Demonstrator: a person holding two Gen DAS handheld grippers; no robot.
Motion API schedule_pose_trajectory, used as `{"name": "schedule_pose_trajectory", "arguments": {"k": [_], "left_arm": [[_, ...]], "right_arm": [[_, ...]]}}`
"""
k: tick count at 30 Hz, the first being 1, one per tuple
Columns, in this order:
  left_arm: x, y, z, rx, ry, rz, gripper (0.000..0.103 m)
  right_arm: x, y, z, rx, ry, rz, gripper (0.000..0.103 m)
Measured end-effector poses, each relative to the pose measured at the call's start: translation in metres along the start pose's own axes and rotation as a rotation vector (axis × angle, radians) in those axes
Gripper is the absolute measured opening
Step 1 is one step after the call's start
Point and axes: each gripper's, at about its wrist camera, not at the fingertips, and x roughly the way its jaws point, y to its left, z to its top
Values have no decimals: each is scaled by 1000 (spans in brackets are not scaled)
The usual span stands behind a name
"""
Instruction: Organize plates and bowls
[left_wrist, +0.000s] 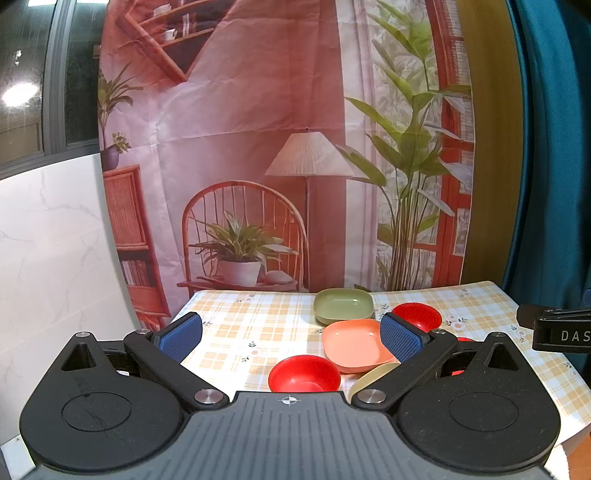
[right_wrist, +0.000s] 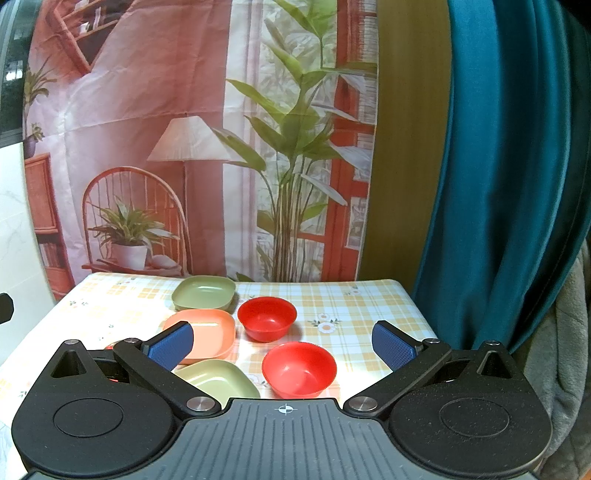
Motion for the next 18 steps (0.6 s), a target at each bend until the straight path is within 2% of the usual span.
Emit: {"name": "schedule_pose_trajectory", "arguments": {"k": [18], "left_arm": [[-1, 0, -2, 10, 3, -12, 103]], "right_arm": [[0, 0, 1, 3, -1, 1, 103]]}}
